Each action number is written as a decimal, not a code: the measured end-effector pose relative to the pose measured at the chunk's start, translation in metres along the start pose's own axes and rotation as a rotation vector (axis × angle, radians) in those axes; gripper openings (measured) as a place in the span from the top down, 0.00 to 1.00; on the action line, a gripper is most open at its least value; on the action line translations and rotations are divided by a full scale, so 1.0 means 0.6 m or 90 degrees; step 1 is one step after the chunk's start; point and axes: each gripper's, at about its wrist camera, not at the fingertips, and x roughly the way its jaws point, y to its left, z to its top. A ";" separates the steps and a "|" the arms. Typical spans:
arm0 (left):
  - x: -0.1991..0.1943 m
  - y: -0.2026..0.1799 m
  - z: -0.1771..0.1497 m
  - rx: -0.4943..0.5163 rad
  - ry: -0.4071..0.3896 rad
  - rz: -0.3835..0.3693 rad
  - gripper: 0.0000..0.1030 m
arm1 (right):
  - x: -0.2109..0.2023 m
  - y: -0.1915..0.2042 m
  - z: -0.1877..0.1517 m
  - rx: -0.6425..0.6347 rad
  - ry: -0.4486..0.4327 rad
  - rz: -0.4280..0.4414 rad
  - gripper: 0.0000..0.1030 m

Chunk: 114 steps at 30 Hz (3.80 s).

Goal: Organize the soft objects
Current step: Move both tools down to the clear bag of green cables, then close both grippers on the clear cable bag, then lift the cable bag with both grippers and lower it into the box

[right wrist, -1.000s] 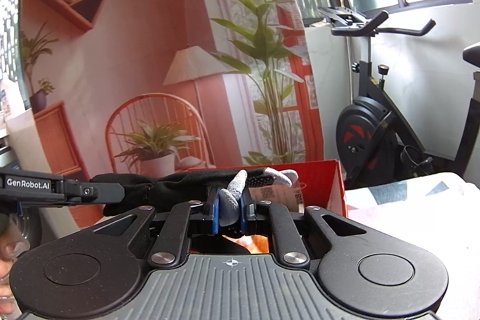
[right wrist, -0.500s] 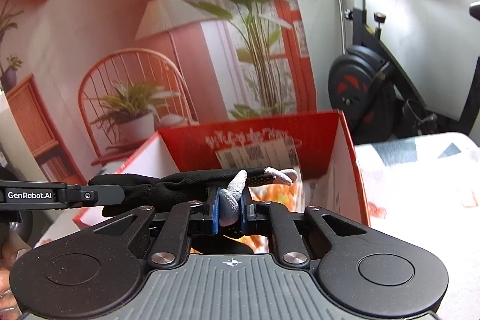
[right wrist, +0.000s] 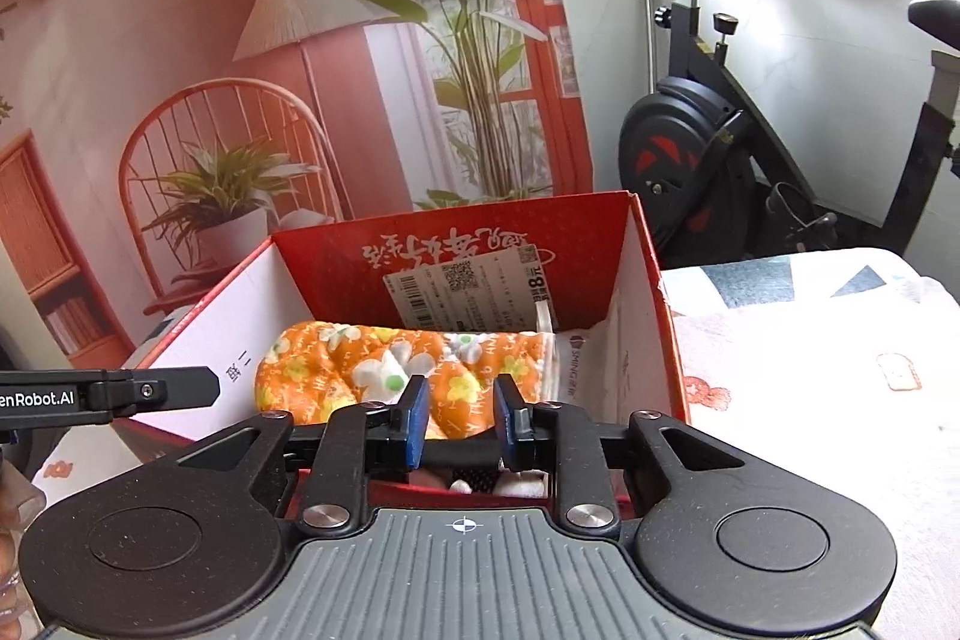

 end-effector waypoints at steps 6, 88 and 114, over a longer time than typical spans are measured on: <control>-0.036 -0.003 -0.011 0.013 -0.004 -0.001 0.59 | -0.038 0.006 -0.018 0.009 -0.009 0.021 0.77; -0.060 0.052 -0.135 0.049 0.011 -0.031 0.47 | -0.010 0.110 -0.146 -0.163 0.070 0.110 0.51; -0.055 0.022 -0.102 0.074 -0.012 -0.133 0.70 | -0.038 0.116 -0.108 -0.170 0.020 0.147 0.70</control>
